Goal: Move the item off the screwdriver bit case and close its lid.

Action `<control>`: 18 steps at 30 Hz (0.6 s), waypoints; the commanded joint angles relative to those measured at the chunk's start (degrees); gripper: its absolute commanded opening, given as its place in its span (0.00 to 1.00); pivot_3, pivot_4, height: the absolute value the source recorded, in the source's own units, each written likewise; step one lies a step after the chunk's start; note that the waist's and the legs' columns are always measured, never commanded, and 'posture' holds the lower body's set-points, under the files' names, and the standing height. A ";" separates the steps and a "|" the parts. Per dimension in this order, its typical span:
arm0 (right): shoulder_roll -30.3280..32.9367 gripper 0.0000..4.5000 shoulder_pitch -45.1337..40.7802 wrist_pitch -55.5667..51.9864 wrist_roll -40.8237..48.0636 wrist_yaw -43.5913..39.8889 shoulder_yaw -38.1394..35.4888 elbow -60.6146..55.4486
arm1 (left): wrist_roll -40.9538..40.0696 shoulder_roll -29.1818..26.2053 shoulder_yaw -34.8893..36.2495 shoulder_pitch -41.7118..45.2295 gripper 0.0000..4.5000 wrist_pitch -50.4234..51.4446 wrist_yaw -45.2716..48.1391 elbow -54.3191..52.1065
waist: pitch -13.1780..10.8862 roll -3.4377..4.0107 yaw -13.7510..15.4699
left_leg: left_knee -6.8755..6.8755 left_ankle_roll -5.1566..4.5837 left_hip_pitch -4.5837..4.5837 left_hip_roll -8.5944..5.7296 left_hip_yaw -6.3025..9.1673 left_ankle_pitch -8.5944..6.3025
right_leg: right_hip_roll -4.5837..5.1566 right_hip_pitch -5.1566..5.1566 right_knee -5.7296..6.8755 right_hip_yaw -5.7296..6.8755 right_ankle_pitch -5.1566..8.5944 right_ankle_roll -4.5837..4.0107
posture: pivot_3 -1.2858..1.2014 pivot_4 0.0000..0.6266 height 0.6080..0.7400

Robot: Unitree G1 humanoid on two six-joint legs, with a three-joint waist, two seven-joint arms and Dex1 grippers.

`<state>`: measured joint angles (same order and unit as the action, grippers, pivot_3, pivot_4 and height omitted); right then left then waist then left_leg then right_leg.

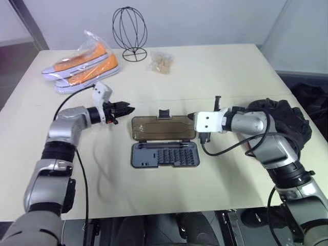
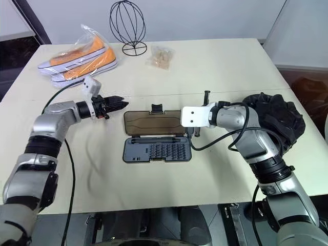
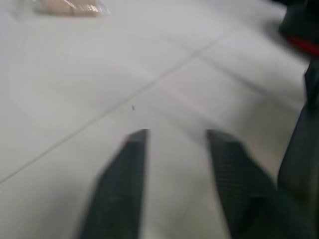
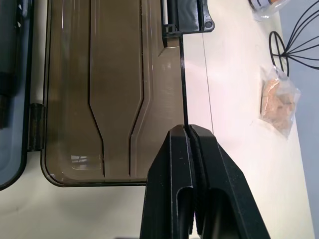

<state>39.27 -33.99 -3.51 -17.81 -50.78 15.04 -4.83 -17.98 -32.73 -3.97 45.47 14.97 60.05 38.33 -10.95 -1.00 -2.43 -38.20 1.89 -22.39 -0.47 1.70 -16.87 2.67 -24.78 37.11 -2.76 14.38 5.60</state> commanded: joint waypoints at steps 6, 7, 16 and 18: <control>0.70 0.00 0.34 -0.79 0.18 0.24 -1.16 -4.46 | 4.86 1.66 -2.01 -1.37 0.00 -4.78 5.24 -0.31 | 0.00 0.00 0.04 | -0.03 -0.01 0.00 0.01 0.00 0.00 | 0.00 0.01 0.02 0.00 0.00 0.00 | 0.52 0.24 1.00; 0.74 0.00 0.43 -0.96 0.16 0.24 -1.14 -4.70 | 4.77 1.84 -1.92 -1.35 0.00 -4.65 6.08 -0.25 | 0.00 0.00 0.01 | -0.03 -0.01 0.00 0.01 0.00 0.00 | 0.00 0.01 0.03 0.00 0.00 0.00 | 0.52 0.24 1.00; 1.52 0.00 0.55 -5.11 1.30 -1.18 -2.25 -8.85 | 3.57 3.89 0.13 1.28 0.00 -2.69 8.67 0.75 | 0.00 0.00 0.11 | -0.05 -0.01 -0.01 0.01 0.01 0.00 | 0.00 0.01 0.04 0.00 0.00 0.01 | 0.52 0.24 1.00; 1.66 0.13 0.67 -6.99 1.92 -1.84 -2.68 -10.52 | 3.83 4.16 0.11 1.61 0.00 -3.05 8.98 1.27 | 0.00 0.00 0.08 | -0.05 -0.01 -0.01 0.01 0.01 0.00 | 0.00 0.01 0.04 0.00 0.00 0.01 | 0.52 0.24 1.00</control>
<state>40.37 -33.07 -9.51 -17.10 -52.25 14.72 -12.05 -14.01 -28.54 -5.11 46.14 12.82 68.48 39.52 -10.95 -1.00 -2.35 -38.25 1.88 -22.40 -0.46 1.71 -16.88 2.67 -24.77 37.16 -2.76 14.38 5.61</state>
